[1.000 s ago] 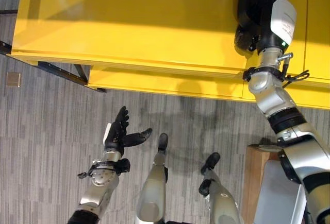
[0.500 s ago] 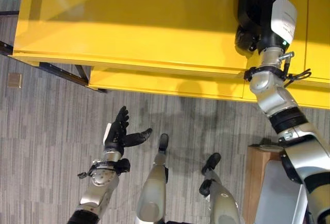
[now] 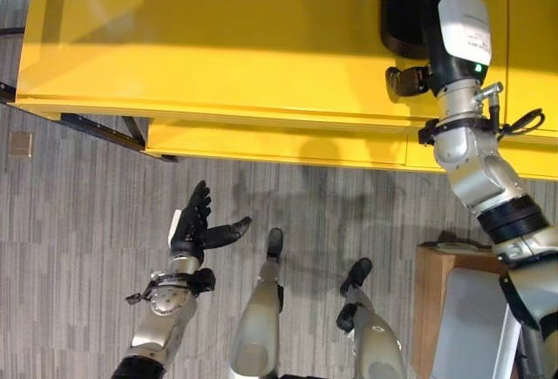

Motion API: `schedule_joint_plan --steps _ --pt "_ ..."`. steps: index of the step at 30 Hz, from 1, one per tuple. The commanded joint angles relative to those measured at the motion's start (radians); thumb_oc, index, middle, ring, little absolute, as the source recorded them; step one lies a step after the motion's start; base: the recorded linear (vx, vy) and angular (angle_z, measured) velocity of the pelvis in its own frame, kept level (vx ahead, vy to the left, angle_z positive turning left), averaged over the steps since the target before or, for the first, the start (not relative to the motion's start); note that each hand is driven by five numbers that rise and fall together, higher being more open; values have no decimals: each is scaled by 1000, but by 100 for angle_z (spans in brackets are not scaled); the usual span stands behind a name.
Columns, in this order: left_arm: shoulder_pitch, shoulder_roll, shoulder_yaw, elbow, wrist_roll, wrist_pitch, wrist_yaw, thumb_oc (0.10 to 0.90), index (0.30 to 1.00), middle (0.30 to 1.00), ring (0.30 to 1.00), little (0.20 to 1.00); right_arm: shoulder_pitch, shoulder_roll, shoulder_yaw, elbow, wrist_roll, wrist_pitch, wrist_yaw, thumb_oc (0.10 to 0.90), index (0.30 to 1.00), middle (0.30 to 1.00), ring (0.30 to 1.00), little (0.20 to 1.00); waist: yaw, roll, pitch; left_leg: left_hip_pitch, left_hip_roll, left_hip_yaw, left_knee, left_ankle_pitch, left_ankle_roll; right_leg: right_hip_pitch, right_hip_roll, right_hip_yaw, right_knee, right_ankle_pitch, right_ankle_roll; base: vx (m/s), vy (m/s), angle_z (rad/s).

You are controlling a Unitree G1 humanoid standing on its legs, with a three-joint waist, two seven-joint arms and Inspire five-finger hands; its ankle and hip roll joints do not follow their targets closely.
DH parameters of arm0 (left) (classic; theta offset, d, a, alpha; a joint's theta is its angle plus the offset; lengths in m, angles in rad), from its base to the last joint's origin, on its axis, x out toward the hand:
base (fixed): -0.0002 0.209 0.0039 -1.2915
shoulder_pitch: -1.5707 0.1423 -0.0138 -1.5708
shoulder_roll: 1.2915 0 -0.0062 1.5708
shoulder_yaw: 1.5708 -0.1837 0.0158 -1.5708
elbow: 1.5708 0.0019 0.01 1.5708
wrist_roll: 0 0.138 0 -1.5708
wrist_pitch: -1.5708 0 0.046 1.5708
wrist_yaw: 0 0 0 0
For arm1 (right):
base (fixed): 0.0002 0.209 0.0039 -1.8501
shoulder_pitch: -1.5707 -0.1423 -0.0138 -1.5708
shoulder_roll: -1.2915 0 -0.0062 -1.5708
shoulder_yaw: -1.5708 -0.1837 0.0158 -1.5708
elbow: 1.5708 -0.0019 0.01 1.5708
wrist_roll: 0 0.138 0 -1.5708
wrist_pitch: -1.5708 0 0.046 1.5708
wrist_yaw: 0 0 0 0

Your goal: Move parts from the plastic box to the shelf.

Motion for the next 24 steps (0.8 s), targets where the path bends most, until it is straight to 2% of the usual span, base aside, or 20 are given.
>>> schedule_joint_plan --steps 1,14,24 --pt "49 21 47 -77 -6 -65 9 900 1000 1000 1000 1000 -101 -60 6 -62 -66 -61 -22 900 1000 1000 1000 1000 -7 -59 -55 27 21 4 18 -67 9 32 -39 5 99 -112 44 -23 -6 -3" --pt "71 8 83 -65 12 -51 3 900 1000 1000 1000 1000 -56 -150 -43 -218 -145 -77 1 900 1000 1000 1000 1000 -26 -72 -75 47 26 14 16 -74 9 40 -36 20 91 -106 47 -1 2 -2" --pt "94 2 107 -54 42 -28 -10 900 1000 1000 1000 1000 6 -220 -121 -438 -330 -90 7 900 1000 1000 1000 1000 -40 -74 -131 88 32 18 5 -81 6 76 -29 27 74 -110 49 15 -5 -3"
